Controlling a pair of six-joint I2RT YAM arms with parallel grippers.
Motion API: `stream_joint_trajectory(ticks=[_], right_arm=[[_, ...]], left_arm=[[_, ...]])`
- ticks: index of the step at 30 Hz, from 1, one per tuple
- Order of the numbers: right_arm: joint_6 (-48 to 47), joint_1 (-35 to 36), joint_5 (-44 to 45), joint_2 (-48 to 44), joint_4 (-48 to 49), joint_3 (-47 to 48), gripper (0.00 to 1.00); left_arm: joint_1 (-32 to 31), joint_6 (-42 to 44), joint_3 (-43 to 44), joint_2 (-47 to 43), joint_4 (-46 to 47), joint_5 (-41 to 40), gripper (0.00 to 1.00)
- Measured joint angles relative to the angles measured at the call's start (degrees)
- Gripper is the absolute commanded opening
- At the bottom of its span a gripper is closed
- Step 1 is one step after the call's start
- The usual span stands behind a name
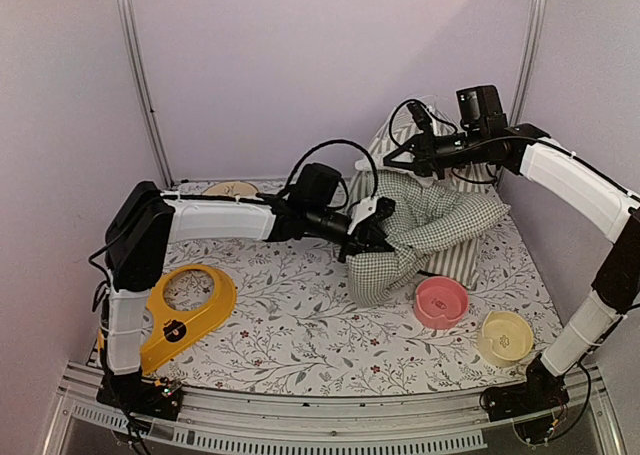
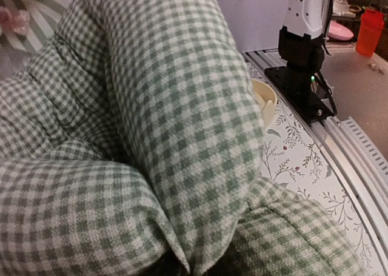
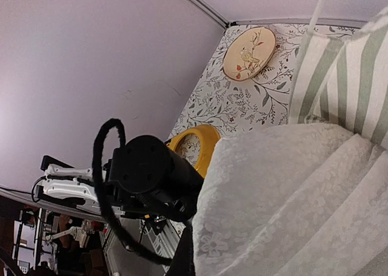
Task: Set up the pet tent
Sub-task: Place the cushion in the tent.
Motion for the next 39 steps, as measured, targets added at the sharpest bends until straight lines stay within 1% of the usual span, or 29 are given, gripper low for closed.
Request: stream_joint_trajectory(ticks=[4,6,9,11,14,17,21,23,26,28,30,33,34,36,38,39], right_arm=[[0.02,-0.04,0.22,-0.35,0.31,-1.2,0.0],[0.02,-0.04,0.59,-0.57,0.39,-1.95,0.0],[0.02,-0.22,0.98,-0.81,0.44,-3.02,0.0],[0.0,-0.26,1.44,-1.14,0.48,-3.91,0.0],[-0.04,-0.26,2.8,-1.46,0.7,-5.38,0.01],[-0.66,-0.26,6.27,-1.55,0.33,-6.75,0.08],[-2.47,-0.24,11.65,-2.14,0.24,-9.53,0.12],[-3.37,-0.24,14.36,-2.75,0.07,-11.13,0.17],[-4.92,0.02,18.86,-3.45,-0.11,-12.92,0.31],[-5.86,0.17,21.9,-4.37,-0.04,-14.62,0.37],[-6.47,0.57,24.9,-5.99,0.7,-17.16,0.45],[-6.14,1.38,29.59,-10.38,3.65,-23.3,0.6],[-5.86,1.7,31.85,-13.07,5.66,-26.8,0.64],[-4.55,2.05,34.36,-17.33,8.22,-31.8,0.69],[-2.93,2.16,36.61,-21.14,11.54,-36.2,0.76],[-1.88,2.19,37.35,-22.32,13.46,-37.88,0.78]], left_arm=[[3.21,-9.11,3.13,4.04,0.96,4.09,0.0],[4.35,-15.67,1.64,4.74,3.93,5.27,0.0],[5.7,-26.69,-2.38,4.74,9.81,5.01,0.0],[6.34,-33.66,-4.33,4.74,13.16,3.26,0.0],[6.69,-44.57,-6.71,4.55,17.55,-1.68,0.0],[6.69,-54.86,-9.09,4.35,21.24,-6.49,0.0],[6.78,-66.53,-10.56,4.31,23.76,-12.22,0.0],[6.84,-70.23,-10.54,4.31,24.52,-14.08,0.0],[6.91,-74.18,-10.29,4.31,24.15,-16.39,0.0],[6.88,-75.3,-9.11,4.44,22.29,-17.31,0.0],[6.86,-75.56,-7.63,4.76,20.55,-17.75,0.01],[6.84,-75.6,-5.86,5.22,17.99,-17.92,0.02],[6.84,-75.56,-5.33,5.4,17.31,-17.92,0.03],[6.84,-75.43,-4.42,5.73,16.15,-17.86,0.03],[6.84,-75.23,-3.76,5.92,15.19,-17.84,0.03],[6.84,-74.93,-3.32,6.03,14.4,-17.79,0.04]])
